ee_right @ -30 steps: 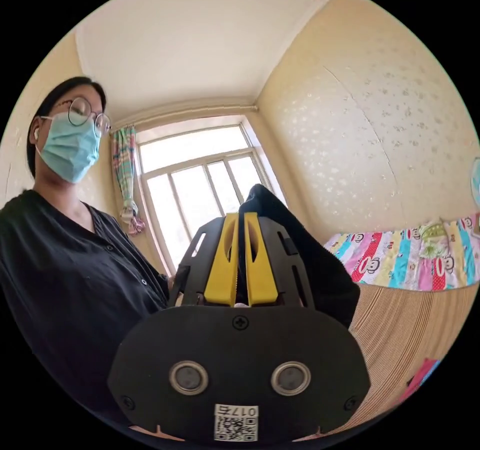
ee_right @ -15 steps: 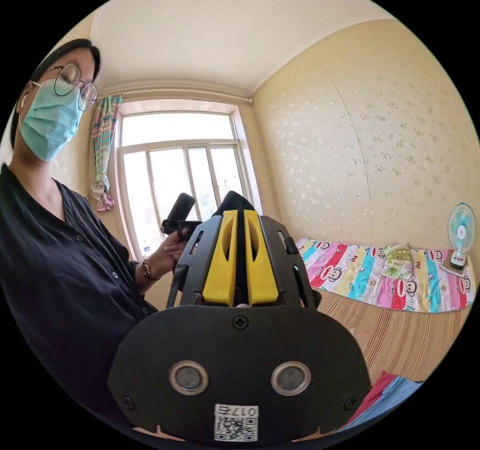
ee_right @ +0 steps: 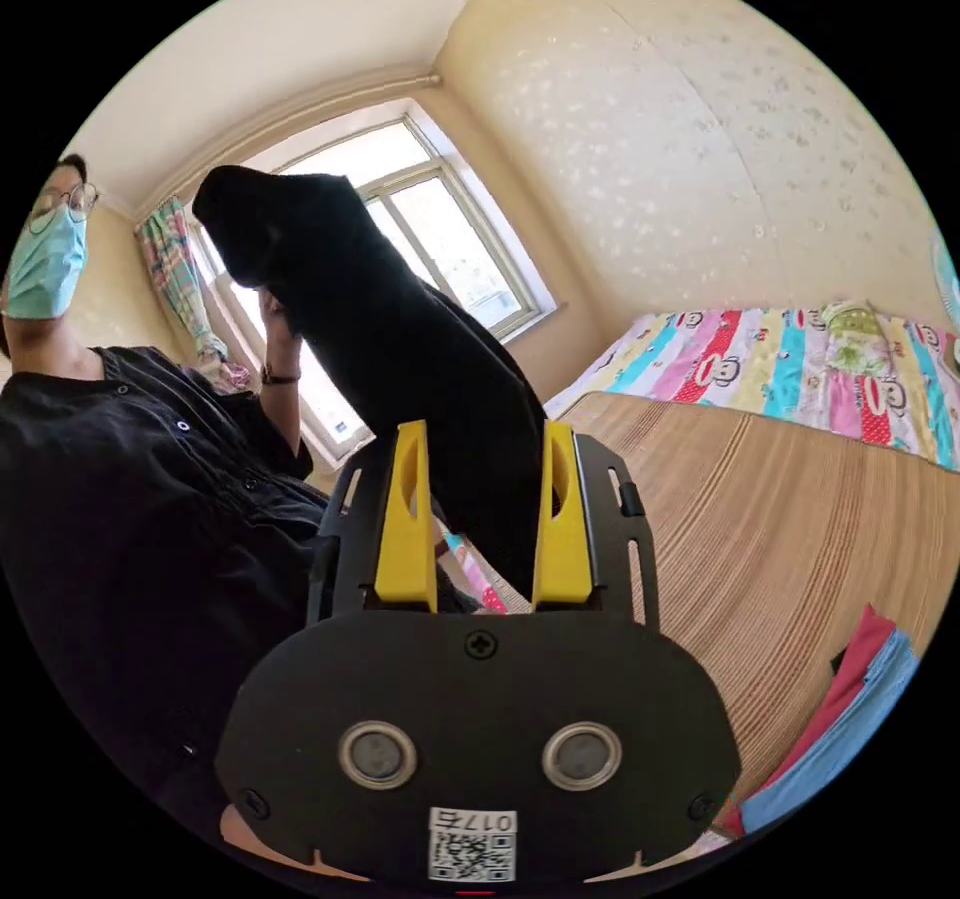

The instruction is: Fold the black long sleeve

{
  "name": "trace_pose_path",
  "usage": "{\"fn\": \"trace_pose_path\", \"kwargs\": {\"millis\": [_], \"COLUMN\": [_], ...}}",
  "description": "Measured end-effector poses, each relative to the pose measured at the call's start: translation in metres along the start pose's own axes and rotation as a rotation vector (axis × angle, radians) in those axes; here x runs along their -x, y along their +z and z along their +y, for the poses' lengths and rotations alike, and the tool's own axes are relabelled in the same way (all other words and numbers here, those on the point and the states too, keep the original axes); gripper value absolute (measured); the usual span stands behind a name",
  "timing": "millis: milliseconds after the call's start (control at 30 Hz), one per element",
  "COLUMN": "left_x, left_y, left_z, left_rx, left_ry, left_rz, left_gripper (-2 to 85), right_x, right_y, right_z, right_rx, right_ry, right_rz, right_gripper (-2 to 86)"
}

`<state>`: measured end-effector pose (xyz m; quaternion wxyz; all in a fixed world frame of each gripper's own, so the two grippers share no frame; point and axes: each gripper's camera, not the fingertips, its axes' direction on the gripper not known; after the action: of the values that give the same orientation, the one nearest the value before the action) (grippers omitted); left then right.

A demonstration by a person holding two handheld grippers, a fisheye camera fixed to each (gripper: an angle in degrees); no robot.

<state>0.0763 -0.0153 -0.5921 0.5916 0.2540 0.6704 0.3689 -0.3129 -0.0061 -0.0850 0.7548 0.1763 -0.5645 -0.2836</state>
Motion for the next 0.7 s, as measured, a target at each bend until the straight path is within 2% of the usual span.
{"fn": "trace_pose_path", "kwargs": {"millis": [100,233,333,400,467,567,700], "left_x": [-0.003,-0.001,0.026,0.072,0.097,0.101,0.058], "left_y": [-0.031,-0.086,-0.098,-0.076,-0.057,-0.055,-0.100], "left_z": [-0.004,0.007,0.023,0.056,0.088,0.117,0.081], "left_rx": [-0.051,-0.055,0.149,0.380,0.463,0.380,0.188], "left_ry": [-0.025,-0.071,-0.161,-0.376,-0.499,-0.555,-0.367], "left_rz": [-0.068,-0.276,-0.375,-0.372,-0.360,-0.280,-0.210], "left_gripper": [-0.7,-0.6,-0.5,-0.4,-0.4,-0.4,-0.4], "right_x": [0.010,0.052,0.077,0.096,0.125,0.166,0.217], "right_y": [0.029,-0.019,-0.069,-0.081,-0.085,-0.082,-0.129], "right_z": [-0.017,-0.042,-0.067,-0.083,-0.098,-0.106,-0.090], "right_rx": [0.058,-0.134,-0.292,-0.325,-0.342,-0.282,-0.367], "right_ry": [-0.101,-0.150,-0.146,-0.170,-0.238,-0.382,-0.539], "right_rz": [-0.105,0.284,0.393,0.473,0.500,0.628,0.579], "right_gripper": [8.0,4.9,4.5,4.2,3.8,3.4,3.3]}}
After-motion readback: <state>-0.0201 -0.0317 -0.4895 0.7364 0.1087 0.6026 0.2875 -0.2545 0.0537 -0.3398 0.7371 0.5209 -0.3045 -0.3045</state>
